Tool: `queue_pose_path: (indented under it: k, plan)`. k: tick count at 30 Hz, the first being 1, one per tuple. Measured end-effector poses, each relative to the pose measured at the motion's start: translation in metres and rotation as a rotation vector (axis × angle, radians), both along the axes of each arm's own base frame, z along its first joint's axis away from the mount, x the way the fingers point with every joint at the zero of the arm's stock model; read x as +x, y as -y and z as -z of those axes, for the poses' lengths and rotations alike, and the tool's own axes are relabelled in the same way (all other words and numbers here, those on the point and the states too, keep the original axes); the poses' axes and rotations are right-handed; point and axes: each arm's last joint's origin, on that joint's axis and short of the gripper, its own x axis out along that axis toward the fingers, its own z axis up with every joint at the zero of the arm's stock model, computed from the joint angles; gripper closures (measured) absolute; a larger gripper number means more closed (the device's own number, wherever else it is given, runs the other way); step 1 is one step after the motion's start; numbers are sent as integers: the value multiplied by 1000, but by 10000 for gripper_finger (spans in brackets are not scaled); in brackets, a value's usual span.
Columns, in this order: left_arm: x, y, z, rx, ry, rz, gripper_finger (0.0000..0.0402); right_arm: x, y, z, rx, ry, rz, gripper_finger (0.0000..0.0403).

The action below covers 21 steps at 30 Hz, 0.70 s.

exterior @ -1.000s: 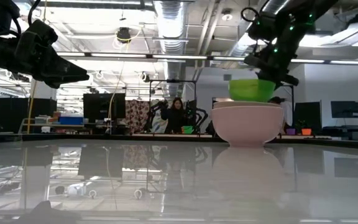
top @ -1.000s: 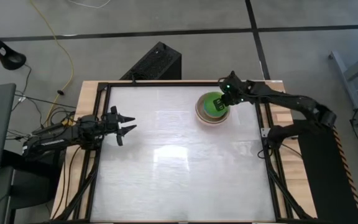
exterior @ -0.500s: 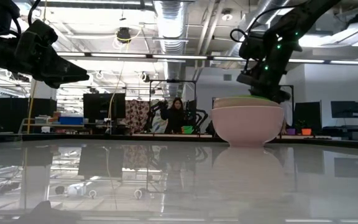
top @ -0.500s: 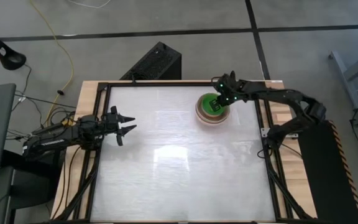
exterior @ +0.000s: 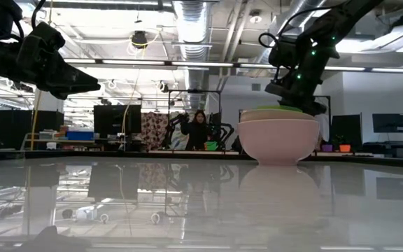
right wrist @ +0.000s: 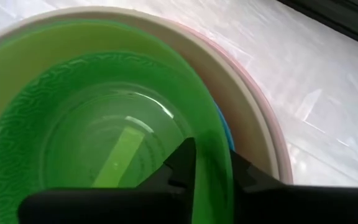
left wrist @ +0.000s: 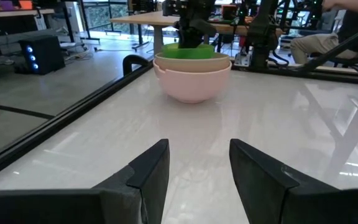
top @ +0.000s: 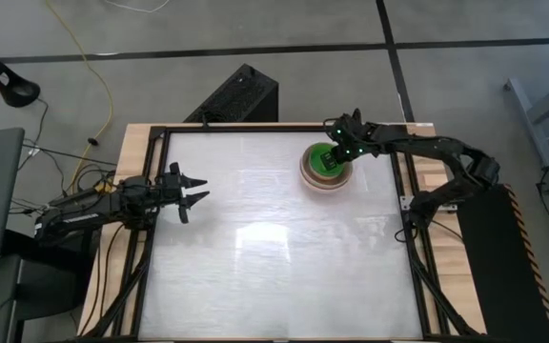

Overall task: Nest bowls inside each other
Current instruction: Stack the green bowl on top of the blue bowl

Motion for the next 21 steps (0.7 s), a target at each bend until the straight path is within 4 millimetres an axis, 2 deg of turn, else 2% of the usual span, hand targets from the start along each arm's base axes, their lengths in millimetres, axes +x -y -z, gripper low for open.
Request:
queue_pose_path:
  k: [5, 14, 21]
  plan:
    - [0, 0, 0, 0, 0, 0, 244, -3, -2, -3, 4, -2, -1, 313]
    - [0, 0, 0, 0, 0, 0, 244, -14, -10, -22, -26, 37, 15, 273]
    - [0, 0, 0, 0, 0, 0, 244, -17, -10, -23, -51, 16, 39, 211]
